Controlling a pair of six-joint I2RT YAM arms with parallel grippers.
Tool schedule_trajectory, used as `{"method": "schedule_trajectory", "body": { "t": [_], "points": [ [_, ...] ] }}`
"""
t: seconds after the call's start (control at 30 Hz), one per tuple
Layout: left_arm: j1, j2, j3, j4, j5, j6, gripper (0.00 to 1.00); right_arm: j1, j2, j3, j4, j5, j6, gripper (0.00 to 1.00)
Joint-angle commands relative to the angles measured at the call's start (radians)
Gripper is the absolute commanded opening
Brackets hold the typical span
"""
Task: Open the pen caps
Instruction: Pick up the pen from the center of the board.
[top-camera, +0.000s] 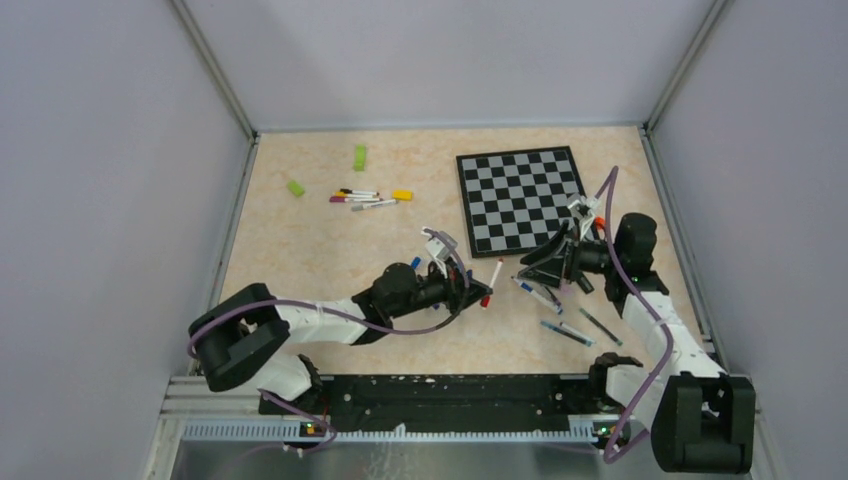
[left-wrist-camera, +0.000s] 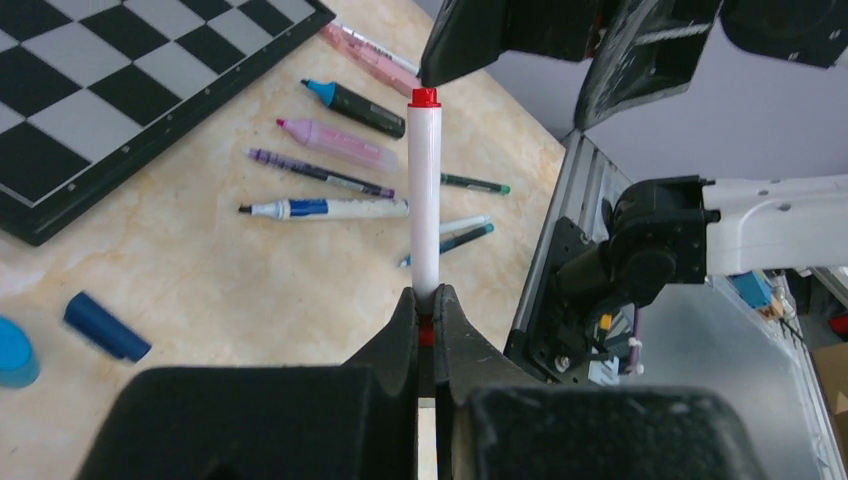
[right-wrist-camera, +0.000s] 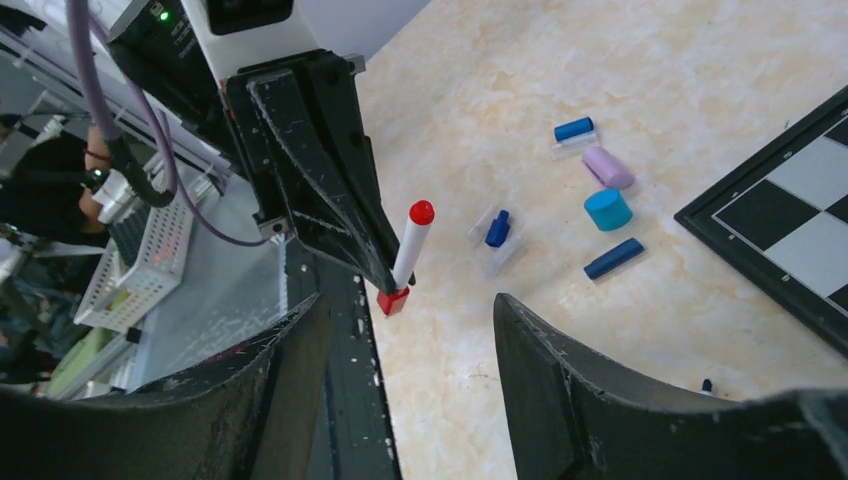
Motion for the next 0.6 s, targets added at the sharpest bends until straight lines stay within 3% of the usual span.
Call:
{"method": "schedule_trajectory", "body": {
  "t": [0.0,0.37,0.57],
  "points": [
    [-0.034,0.049,0.091,0.134,-0.079,-0.015,0.00,0.021,0.011,-0.021,0.139,0.050,0.151,0.60],
    [-0.095,0.142,0.153,0.174,-0.160,-0.032,0.00,0.099,0.030,-0.062,0.273,0.112,0.301,0.54],
    [-0.115,0.152,0.174,0.172,-0.184,-0.030,0.00,0.137,0.051,-0.072,0.296,0.118,0.324,0.35]
  ]
}}
